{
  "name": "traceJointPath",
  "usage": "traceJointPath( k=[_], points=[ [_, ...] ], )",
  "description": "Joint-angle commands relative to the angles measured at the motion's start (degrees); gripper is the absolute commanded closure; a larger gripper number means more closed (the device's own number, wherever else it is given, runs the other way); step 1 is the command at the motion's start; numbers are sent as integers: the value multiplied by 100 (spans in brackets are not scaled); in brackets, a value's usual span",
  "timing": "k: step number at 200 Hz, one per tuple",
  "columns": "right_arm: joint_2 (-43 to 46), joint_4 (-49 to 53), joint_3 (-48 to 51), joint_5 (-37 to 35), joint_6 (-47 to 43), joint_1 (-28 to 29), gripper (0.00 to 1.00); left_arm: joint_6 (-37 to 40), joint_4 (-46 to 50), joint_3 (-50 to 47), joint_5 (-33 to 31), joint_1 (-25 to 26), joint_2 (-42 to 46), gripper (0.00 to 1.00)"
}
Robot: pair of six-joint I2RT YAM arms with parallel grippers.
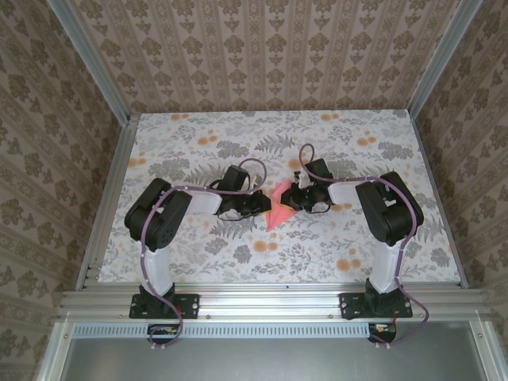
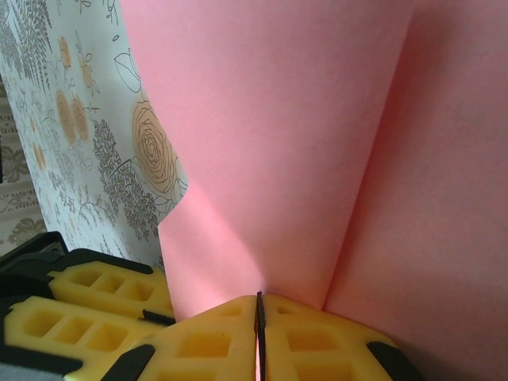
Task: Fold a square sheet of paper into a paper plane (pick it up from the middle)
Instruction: Fourth fold the wing at the center of the table.
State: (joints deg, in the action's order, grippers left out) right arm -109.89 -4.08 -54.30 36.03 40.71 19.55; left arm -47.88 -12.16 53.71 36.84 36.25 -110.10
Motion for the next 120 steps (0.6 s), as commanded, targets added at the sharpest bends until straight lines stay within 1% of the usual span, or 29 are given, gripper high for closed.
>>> traceJointPath(
  k=[1,30,64,94,120],
  points=[
    [-35,244,-98,-57,-63,0,88,125,-15,61,87,-73,-81,90],
    [227,391,-142,7,-118,-21,85,160,-14,60,123,-126,-115,92],
    [730,508,-22,18,-123,-26,83,200,-19,104,226,-136,-214,93],
    [1013,166,362,74,174,52,87,200,-14,133,241,-136,-307,94],
    [1085,-62,610,-48,412,252,90,204,-14,151,285,-136,-343,94]
  ],
)
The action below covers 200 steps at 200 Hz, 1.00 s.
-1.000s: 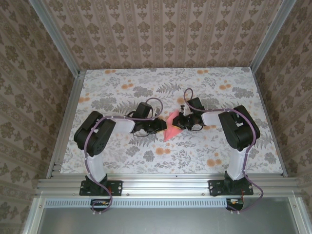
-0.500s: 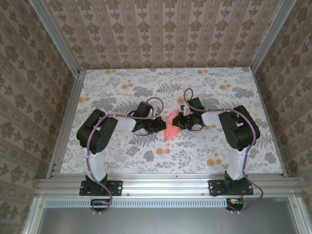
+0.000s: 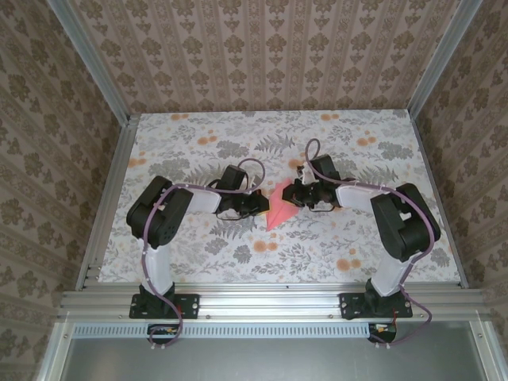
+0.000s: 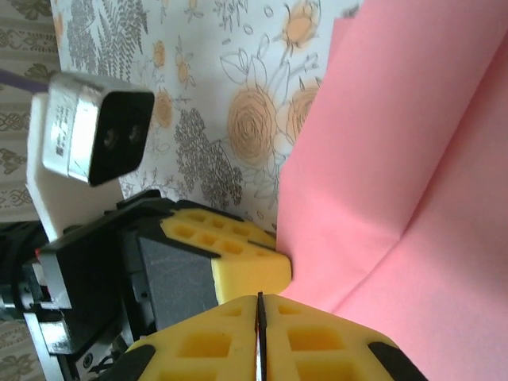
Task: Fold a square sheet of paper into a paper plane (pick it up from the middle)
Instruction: Fourth fold the wing at the center of the table.
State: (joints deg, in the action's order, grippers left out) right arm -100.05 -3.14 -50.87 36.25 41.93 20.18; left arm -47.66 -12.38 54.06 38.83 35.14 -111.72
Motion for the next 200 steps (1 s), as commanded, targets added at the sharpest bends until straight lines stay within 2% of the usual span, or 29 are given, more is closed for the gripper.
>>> traceJointPath(
  k=[1,69,200],
  points=[
    [105,-158,278,-76,298,197,90,185,3,119,88,-24,-187,94],
    [-85,-756,543,-334,815,753,92,277,216,148,-7,-33,-210,95],
    [-632,-1408,797,-380,1160,979,94,362,422,183,-119,-42,-245,96]
  ],
)
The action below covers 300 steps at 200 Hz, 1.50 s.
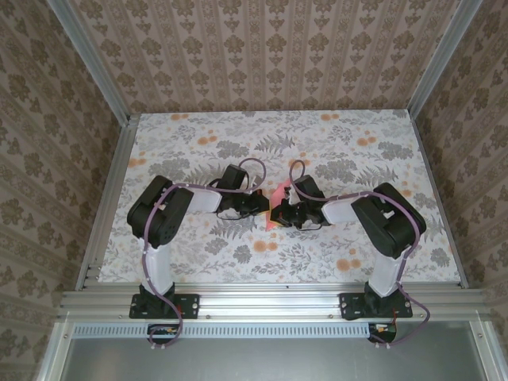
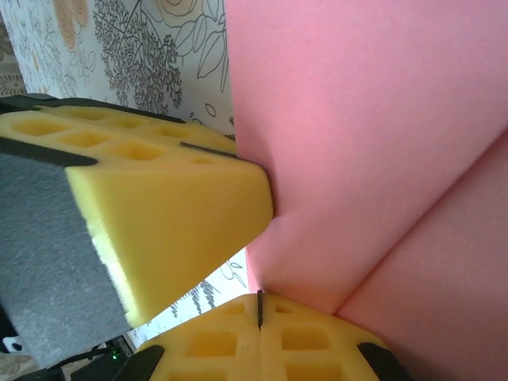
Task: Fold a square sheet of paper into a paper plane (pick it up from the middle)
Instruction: Fourth fold the wing at the center of the table.
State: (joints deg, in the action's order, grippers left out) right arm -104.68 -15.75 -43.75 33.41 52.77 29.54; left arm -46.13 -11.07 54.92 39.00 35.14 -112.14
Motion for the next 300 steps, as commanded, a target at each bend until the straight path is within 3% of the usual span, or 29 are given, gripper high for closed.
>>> traceJointPath(
  k=[1,76,188,257,300],
  points=[
    [-172,-152,89,-92,76,43,94,214,295,98,-138,-42,-203,96],
    [535,-126,316,10,119,124,92,311,476,119,-174,-42,-212,96],
    [-252,-838,377,-128,475,333,93,312,477,124,-176,-42,-247,96],
    [478,-530,471,-88,413,349,93,318,492,133,-177,-42,-244,96],
    [169,-694,440,-131,514,474,93,328,525,172,-174,-42,-260,96]
  ],
)
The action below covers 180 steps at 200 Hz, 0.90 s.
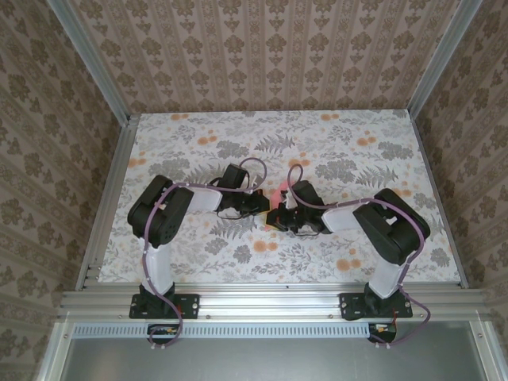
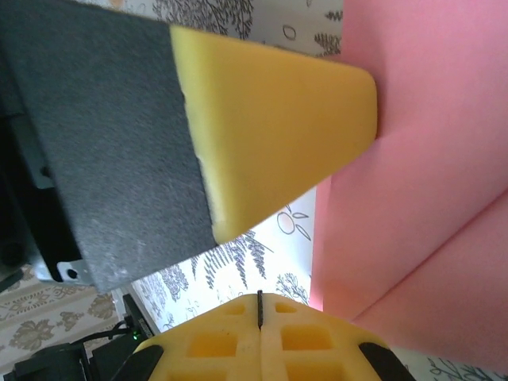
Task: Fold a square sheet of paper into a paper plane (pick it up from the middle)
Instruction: Fourth fold the wing at the center of the table.
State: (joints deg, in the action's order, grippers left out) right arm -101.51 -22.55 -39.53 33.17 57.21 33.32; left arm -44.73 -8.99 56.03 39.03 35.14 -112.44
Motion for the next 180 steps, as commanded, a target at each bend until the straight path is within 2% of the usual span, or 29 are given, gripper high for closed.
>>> traceJointPath(
  k=[1,21,47,73,95,116,147,180],
  points=[
    [-148,-7,17,-112,71,96,93,186,318,63,-176,-42,-232,96],
    [-326,136,2,-348,27,104,94,199,337,78,-181,-42,-230,96],
    [-510,155,-37,-297,-19,98,94,202,372,84,-176,-42,-242,96],
    [-3,494,-77,-297,-151,40,93,218,413,82,-178,-42,-236,96],
    [605,1247,-237,-503,-532,-213,93,239,454,70,-180,-42,-208,96],
    [823,1445,-277,-544,-668,-686,93,271,502,113,-176,-42,-213,96],
    [727,1592,-567,-377,-831,-1195,93,393,676,202,-176,-33,-199,96],
    [297,1599,-953,-197,-876,-1214,93,403,710,189,-176,-33,-190,96]
  ],
)
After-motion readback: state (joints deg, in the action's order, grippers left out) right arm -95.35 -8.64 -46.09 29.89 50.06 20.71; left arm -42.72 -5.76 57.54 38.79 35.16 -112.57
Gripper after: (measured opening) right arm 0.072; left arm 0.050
